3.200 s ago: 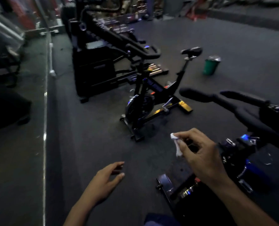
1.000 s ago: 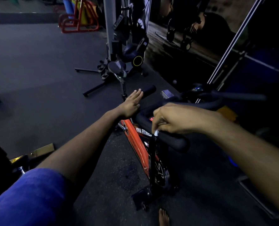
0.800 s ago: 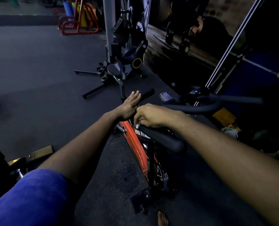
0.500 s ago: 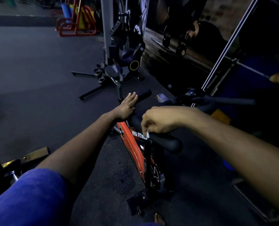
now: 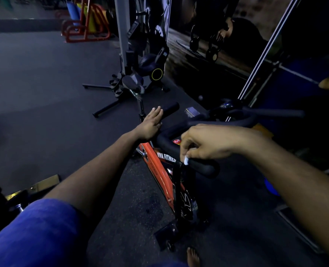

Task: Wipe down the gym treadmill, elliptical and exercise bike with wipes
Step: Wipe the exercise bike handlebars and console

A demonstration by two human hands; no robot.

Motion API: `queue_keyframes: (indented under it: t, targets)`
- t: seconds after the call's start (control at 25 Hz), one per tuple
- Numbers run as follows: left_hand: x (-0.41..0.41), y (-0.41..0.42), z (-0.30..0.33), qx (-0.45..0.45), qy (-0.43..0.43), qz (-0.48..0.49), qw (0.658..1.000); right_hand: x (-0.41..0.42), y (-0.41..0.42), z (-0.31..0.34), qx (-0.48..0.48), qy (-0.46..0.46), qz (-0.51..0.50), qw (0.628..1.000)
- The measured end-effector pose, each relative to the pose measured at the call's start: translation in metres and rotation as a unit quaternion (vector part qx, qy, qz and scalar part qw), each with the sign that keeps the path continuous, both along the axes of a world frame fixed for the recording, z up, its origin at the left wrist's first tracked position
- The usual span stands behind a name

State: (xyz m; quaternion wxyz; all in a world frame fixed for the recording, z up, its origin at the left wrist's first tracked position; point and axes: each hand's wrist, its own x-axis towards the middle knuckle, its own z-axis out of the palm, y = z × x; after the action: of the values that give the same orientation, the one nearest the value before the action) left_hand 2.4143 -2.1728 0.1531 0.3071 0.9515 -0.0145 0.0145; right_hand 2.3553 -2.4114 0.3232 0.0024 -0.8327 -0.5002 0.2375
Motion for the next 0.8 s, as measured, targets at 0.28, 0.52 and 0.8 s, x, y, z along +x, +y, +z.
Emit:
queue_keyframes:
  t: [0.28,0.52,0.8]
  targets:
    - [-0.005,-0.001,0.004,-0.003,-0.003,0.002,1.0,0.043,0.056,-0.066,0.065,0.004,-0.086,0.994]
    - [-0.002,-0.004,0.006,0.015,0.004,0.009,1.0,0.008,-0.012,-0.018,0.09,0.058,-0.038,0.994]
    - [0.003,-0.04,0.02,0.019,-0.005,-0.049,0.999,0.042,-0.08,-0.006,0.274,-0.077,-0.132,0.949]
